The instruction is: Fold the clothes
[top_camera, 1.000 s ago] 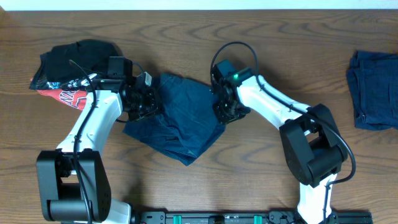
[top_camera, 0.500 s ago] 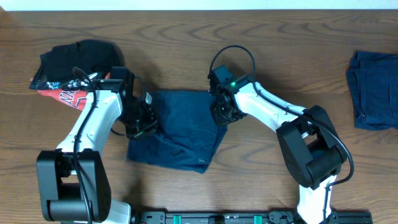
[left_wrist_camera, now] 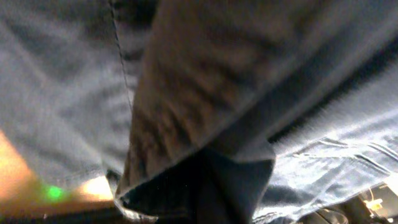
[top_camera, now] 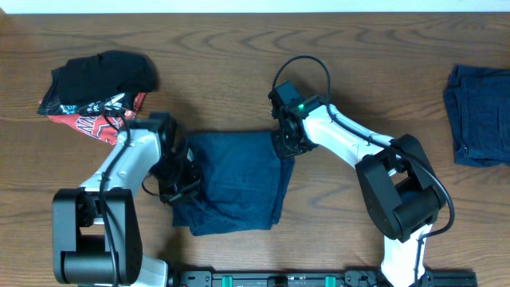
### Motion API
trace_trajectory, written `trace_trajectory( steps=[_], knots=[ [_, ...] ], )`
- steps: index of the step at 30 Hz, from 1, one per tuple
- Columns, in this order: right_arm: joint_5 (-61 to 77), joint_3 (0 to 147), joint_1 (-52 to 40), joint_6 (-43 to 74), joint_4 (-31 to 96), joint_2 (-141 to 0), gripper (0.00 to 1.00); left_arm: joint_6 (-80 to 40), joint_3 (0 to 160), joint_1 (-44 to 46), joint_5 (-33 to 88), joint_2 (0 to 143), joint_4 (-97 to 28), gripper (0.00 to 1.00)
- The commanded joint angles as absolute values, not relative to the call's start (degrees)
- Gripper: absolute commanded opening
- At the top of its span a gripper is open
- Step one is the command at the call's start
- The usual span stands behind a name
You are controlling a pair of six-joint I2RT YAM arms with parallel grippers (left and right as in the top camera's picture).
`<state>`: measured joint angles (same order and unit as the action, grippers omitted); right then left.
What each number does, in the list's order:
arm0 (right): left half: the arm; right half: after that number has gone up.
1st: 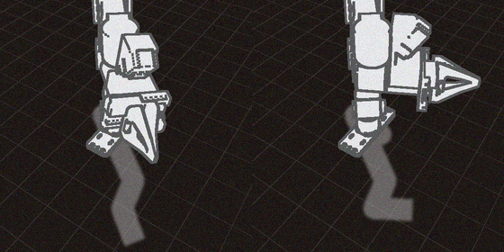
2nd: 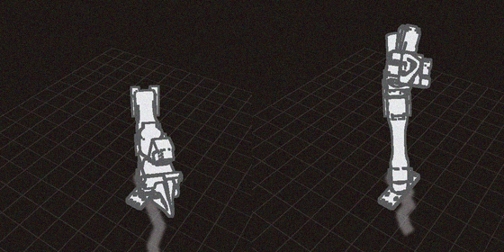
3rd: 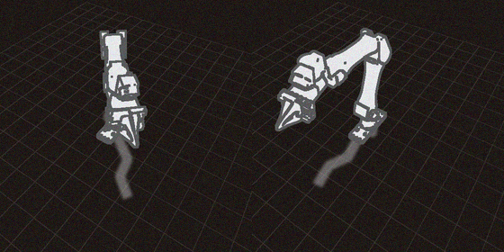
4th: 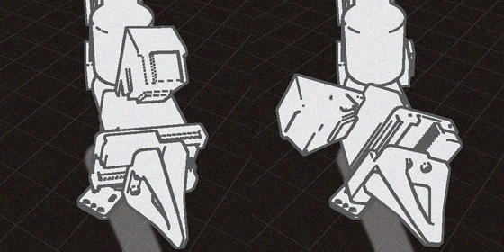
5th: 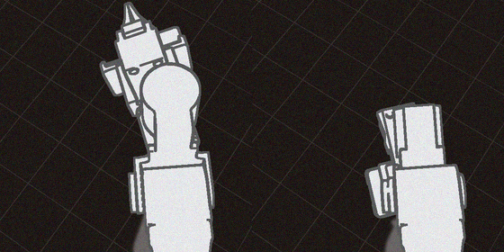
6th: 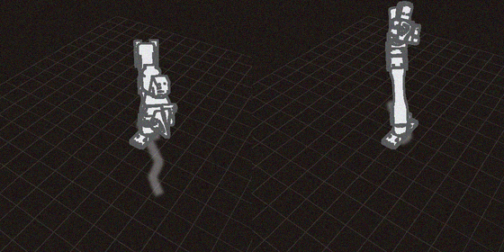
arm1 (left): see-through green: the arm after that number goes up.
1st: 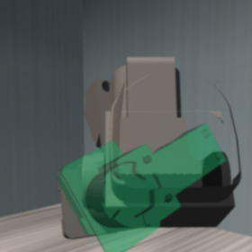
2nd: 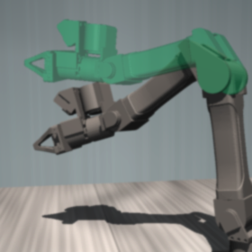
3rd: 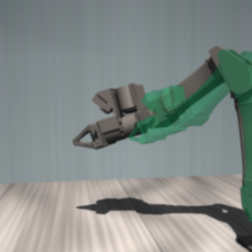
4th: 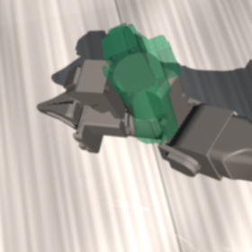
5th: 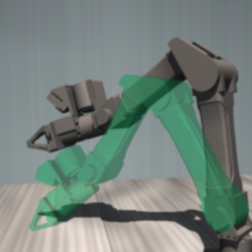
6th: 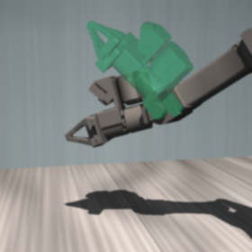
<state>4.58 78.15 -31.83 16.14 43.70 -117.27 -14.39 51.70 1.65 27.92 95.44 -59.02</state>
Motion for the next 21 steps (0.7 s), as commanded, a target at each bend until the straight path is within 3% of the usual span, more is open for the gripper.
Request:
trace_trajectory(
  steps=[1, 7, 10, 11, 12, 13, 14, 21],
  knots=[
    [-0.4, 76.8, -30.0, 17.6, 43.3, -118.1, 0.08, -15.1, 48.2, 1.7, 25.9, 94.9, -56.4, 0.06],
    [0.3, 76.8, -30.0, 17.6, 43.7, -118.1, 0.09, -15.1, 51.6, 1.7, 25.8, 94.3, -51.9, 0.17],
    [0.3, 76.8, -30.0, 17.5, 44.3, -118.1, 0.13, -15.1, 54.9, 1.7, 24.3, 93.2, -52.4, 0.31],
    [0.3, 76.8, -30.0, 17.5, 44.5, -118.1, 0.15, -15.1, 55.8, 1.7, 23.1, 92.6, -52.6, 0.42],
    [0.3, 76.8, -30.0, 17.5, 44.6, -118.1, 0.2, -15.1, 56.6, 1.7, 22.2, 92.0, -52.8, 0.63],
    [0.3, 76.8, -30.0, 17.5, 44.6, -118.1, 0.23, -15.1, 57.2, 1.7, 21.3, 91.3, -53.0, 0.93],
    [0.6, 76.8, -30.0, 16.8, 44.5, -118.1, 0.25, -15.1, 57.7, 1.7, 20.4, 90.5, -53.0, 0.98],
    [1.7, 77.0, -29.9, 16.0, 45.1, -117.7, 0.36, -14.7, 58.0, 1.7, 14.7, 87.3, -51.7, 0.98]
  ],
)
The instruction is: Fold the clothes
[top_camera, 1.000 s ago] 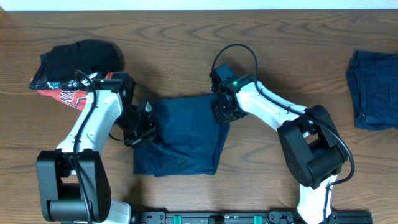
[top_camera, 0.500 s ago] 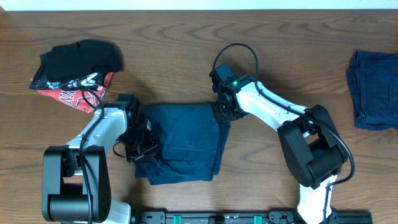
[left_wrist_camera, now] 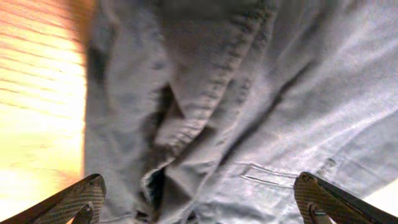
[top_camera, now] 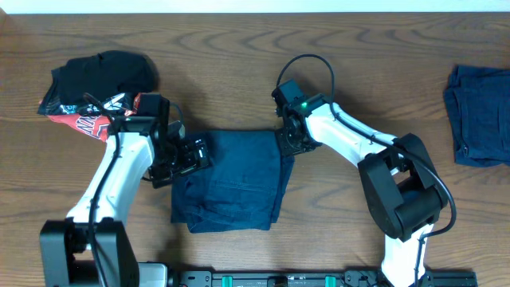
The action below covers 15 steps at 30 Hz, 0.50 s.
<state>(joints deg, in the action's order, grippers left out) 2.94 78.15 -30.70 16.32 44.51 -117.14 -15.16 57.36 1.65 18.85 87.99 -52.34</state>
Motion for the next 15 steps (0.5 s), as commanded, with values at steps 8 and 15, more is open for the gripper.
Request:
trace_trajectory(
  steps=[8, 15],
  knots=[
    [11.5, 79.9, -24.6, 16.9, 50.6, -110.6, 0.43, -14.7, 57.9, 1.7, 14.3, 89.3, -48.1, 0.98],
    [39.0, 79.7, -17.1, 0.6, 52.1, -108.8, 0.74, -14.7, 57.9, 1.7, 14.3, 89.6, -48.1, 0.98]
  ],
)
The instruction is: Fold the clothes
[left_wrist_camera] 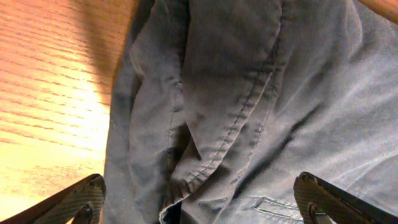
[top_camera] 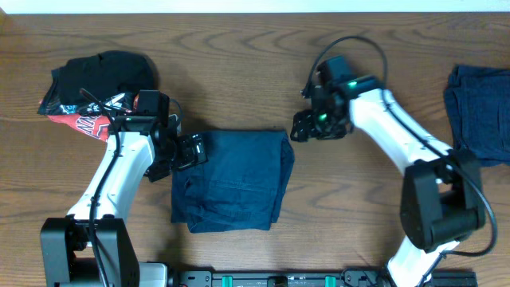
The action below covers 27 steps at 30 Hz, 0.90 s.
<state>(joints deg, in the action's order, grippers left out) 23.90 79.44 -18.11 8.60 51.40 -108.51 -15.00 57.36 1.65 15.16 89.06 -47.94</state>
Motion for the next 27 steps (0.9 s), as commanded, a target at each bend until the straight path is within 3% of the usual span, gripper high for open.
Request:
trace_trajectory(
  steps=[1, 12, 15, 21, 24, 26, 27],
  knots=[
    [40.0, 79.5, -16.8, 0.3, 52.9, -109.4, 0.75, -14.7, 57.9, 1.7, 14.3, 89.6, -48.1, 0.98],
    [40.3, 75.6, -19.6, 0.4, 49.1, -116.5, 0.86, -14.7, 57.9, 1.7, 14.3, 89.6, -48.1, 0.98],
    [40.4, 75.6, -20.0, 1.2, 47.0, -118.7, 0.95, -14.7, 57.9, 1.7, 14.3, 89.6, -48.1, 0.98],
    [46.2, 75.6, -23.0, 1.7, 42.9, -123.6, 0.96, -14.7, 57.9, 1.7, 14.3, 89.6, -48.1, 0.98],
    [47.6, 75.6, -25.0, 2.9, 40.4, -125.3, 0.88, -14.7, 57.9, 1.7, 14.3, 89.6, -48.1, 0.98],
    [47.5, 75.6, -26.0, 3.8, 38.7, -125.7, 0.77, -14.7, 57.9, 1.7, 14.3, 89.6, -48.2, 0.98],
    [47.1, 75.6, -26.3, 3.8, 38.0, -125.7, 0.66, -14.7, 57.9, 1.7, 14.3, 89.6, -48.2, 0.98]
  ],
)
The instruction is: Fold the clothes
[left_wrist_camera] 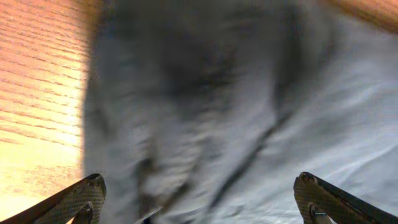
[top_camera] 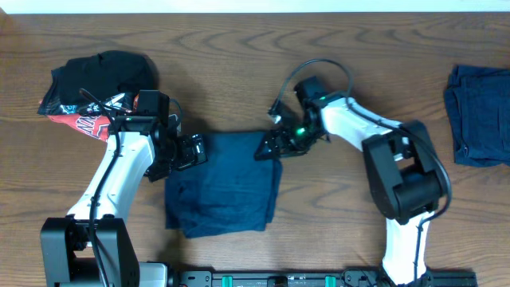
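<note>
A folded dark blue denim garment lies flat in the middle of the table. My left gripper hovers at its upper left corner. In the left wrist view this gripper is open, its fingertips far apart with nothing between them, and the cloth below is blurred. My right gripper sits low on the garment's upper right corner. Whether its jaws hold cloth cannot be told from overhead.
A heap of black and red clothes lies at the back left, close to my left arm. A folded blue garment rests at the right edge. Bare wooden table stretches behind the denim.
My right gripper has come from above and to the right of the garment down onto its upper right corner. The garment has shifted a little left. My left gripper stayed put, open.
At first both grippers were down on the garment's upper corners, cloth filling the left wrist view. Then my left gripper stood open at the left corner while the right stayed. Then the right was off to the upper right; now it is back on that corner.
</note>
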### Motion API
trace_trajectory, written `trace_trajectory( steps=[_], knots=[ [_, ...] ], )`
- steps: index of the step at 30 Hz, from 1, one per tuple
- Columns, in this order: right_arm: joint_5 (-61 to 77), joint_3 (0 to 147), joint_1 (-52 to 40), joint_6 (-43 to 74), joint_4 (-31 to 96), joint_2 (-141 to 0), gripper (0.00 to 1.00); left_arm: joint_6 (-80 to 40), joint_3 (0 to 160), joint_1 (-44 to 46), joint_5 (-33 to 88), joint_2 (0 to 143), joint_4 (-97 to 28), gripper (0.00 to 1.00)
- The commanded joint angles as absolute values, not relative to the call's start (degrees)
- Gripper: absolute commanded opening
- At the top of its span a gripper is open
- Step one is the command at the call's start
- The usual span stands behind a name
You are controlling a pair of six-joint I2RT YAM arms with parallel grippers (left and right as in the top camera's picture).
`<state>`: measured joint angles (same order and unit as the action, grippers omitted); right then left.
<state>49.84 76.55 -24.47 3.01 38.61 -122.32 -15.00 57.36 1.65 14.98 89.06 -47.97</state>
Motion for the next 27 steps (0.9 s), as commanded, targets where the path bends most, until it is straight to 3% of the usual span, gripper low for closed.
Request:
trace_trajectory(
  steps=[1, 3, 5, 15, 27],
  knots=[
    [46.6, 75.6, -26.5, 3.8, 37.1, -125.6, 0.52, -14.7, 57.9, 1.7, 14.3, 89.6, -48.3, 0.98],
    [46.4, 75.7, -26.5, 4.4, 35.5, -125.5, 0.18, -14.7, 57.9, 1.7, 14.3, 89.6, -48.5, 0.98],
    [46.3, 75.7, -25.9, 4.7, 33.5, -125.5, 0.01, -14.7, 57.9, 1.7, 14.3, 89.6, -48.5, 0.98],
    [35.4, 76.3, -17.8, 9.0, 28.5, -121.2, 0.01, -14.7, 57.9, 1.7, 14.3, 89.5, -49.2, 0.98],
    [12.8, 78.6, 4.8, 11.1, 29.5, -96.0, 0.01, -14.7, 57.9, 1.7, 14.3, 89.5, -49.2, 0.98]
  ],
)
